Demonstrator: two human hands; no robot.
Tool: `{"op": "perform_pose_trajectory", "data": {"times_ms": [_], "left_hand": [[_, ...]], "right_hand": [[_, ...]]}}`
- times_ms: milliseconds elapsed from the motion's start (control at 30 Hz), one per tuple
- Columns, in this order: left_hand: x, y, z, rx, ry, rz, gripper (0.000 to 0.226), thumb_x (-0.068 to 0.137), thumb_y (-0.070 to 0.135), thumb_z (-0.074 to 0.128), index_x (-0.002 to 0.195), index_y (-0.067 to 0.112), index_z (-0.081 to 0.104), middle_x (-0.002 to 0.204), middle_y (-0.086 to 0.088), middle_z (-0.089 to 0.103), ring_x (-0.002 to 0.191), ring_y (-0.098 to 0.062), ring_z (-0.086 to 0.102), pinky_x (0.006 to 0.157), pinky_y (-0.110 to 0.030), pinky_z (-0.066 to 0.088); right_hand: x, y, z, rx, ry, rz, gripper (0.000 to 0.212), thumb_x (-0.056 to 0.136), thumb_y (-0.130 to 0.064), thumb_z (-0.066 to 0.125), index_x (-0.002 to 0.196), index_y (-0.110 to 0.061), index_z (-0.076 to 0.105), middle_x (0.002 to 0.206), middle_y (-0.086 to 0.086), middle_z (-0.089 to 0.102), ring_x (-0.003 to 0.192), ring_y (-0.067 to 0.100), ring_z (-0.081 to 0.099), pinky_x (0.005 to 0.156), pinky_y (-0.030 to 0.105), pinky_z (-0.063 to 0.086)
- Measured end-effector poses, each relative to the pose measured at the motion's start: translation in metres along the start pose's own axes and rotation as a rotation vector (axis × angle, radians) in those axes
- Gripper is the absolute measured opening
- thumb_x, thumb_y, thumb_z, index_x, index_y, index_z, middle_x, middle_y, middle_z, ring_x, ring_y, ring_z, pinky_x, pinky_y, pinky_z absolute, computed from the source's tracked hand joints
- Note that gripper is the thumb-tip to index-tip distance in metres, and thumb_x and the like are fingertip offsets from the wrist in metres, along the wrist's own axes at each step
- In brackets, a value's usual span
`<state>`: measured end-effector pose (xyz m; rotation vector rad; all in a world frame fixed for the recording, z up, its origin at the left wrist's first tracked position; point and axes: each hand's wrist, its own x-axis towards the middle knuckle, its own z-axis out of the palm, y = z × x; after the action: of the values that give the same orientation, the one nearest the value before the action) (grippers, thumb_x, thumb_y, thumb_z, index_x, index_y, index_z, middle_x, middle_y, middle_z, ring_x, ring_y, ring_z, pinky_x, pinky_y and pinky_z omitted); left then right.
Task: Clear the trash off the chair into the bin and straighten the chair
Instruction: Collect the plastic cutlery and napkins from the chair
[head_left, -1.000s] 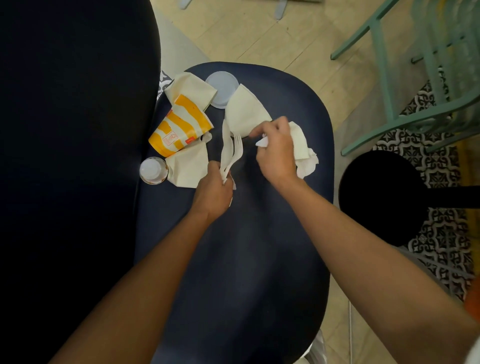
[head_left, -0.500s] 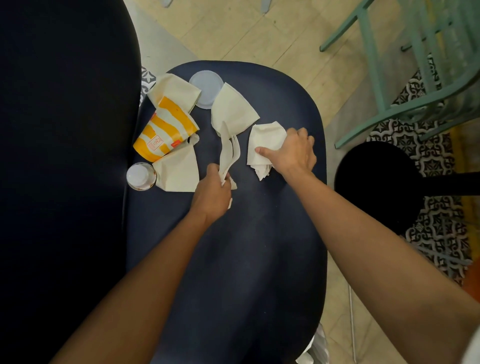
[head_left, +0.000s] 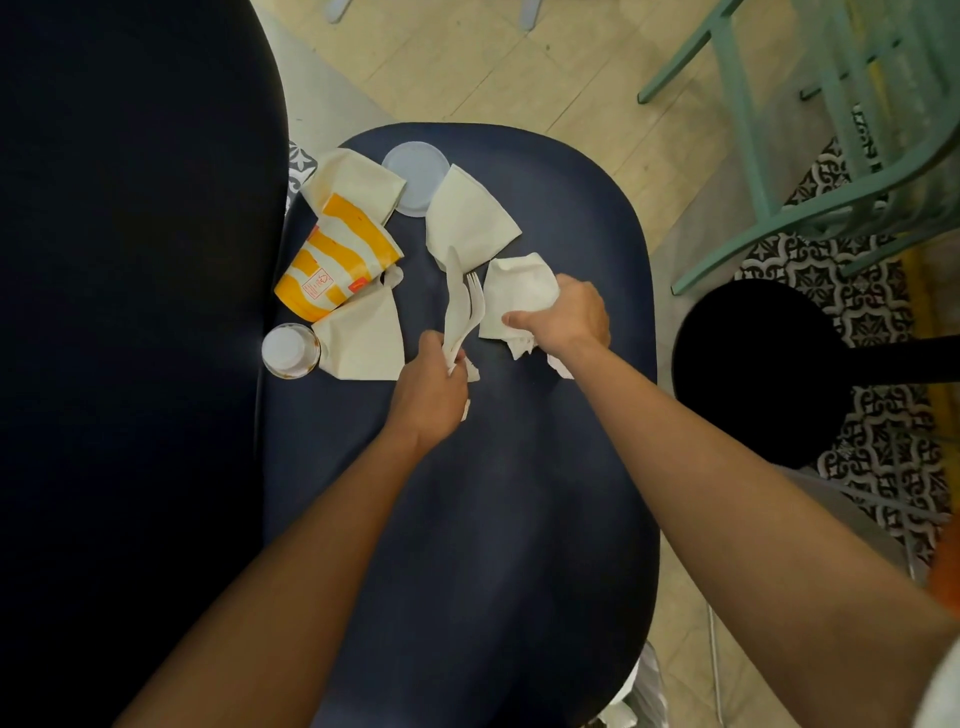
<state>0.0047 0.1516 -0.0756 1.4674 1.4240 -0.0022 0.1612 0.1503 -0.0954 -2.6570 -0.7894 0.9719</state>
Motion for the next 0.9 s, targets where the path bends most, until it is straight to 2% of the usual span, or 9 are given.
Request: {"op": "perform_pose_trajectory", "data": {"times_ms": [200, 333, 500, 700, 900], "left_hand": [[-0.001, -0.005, 0.001, 0.013, -0.011, -0.042, 0.026, 0.099, 0.024, 0.04, 0.12, 0.008, 0.039, 0.117, -0.015, 0.057, 0.103, -0.028, 0.06, 0.086, -0.037, 0.051], [-0.001, -0.006, 0.003, 0.012, -0.011, -0.041, 0.026, 0.099, 0.024, 0.04, 0.118, 0.007, 0.04, 0.117, -0.016, 0.057, 0.103, -0.03, 0.06, 0.086, -0.039, 0.051], [-0.003, -0.004, 0.004, 0.024, -0.007, -0.046, 0.026, 0.099, 0.024, 0.04, 0.119, 0.008, 0.04, 0.118, -0.016, 0.057, 0.104, -0.029, 0.059, 0.086, -0.038, 0.05], [-0.01, -0.007, 0.004, 0.01, 0.012, -0.008, 0.025, 0.1, 0.022, 0.039, 0.119, 0.007, 0.04, 0.113, -0.015, 0.058, 0.088, -0.022, 0.054, 0.072, -0.029, 0.043], [-0.023, -0.015, 0.004, -0.033, 0.03, 0.007, 0.024, 0.099, 0.022, 0.038, 0.12, 0.009, 0.041, 0.108, -0.01, 0.056, 0.09, -0.024, 0.055, 0.07, -0.032, 0.044]], "right_hand": [[-0.001, -0.004, 0.006, 0.107, 0.003, 0.071, 0.06, 0.067, -0.028, 0.082, 0.115, -0.015, 0.049, 0.112, 0.004, 0.061, 0.1, 0.026, 0.06, 0.067, 0.031, 0.044], [0.0, -0.002, 0.007, 0.157, -0.026, 0.094, 0.04, 0.064, -0.024, 0.082, 0.097, -0.015, 0.061, 0.097, 0.003, 0.068, 0.087, 0.026, 0.068, 0.072, 0.033, 0.056], [-0.006, 0.002, 0.0, 0.232, -0.073, 0.092, 0.025, 0.065, -0.019, 0.082, 0.083, -0.01, 0.067, 0.089, 0.006, 0.069, 0.084, 0.024, 0.067, 0.073, 0.034, 0.056], [-0.026, 0.004, -0.009, 0.227, -0.062, 0.005, 0.025, 0.069, -0.019, 0.079, 0.086, -0.003, 0.069, 0.089, 0.008, 0.071, 0.084, 0.025, 0.067, 0.073, 0.036, 0.056], [-0.053, 0.008, -0.018, 0.258, -0.059, -0.042, 0.027, 0.069, -0.017, 0.078, 0.087, 0.0, 0.069, 0.088, 0.009, 0.071, 0.082, 0.024, 0.067, 0.072, 0.038, 0.057]]}}
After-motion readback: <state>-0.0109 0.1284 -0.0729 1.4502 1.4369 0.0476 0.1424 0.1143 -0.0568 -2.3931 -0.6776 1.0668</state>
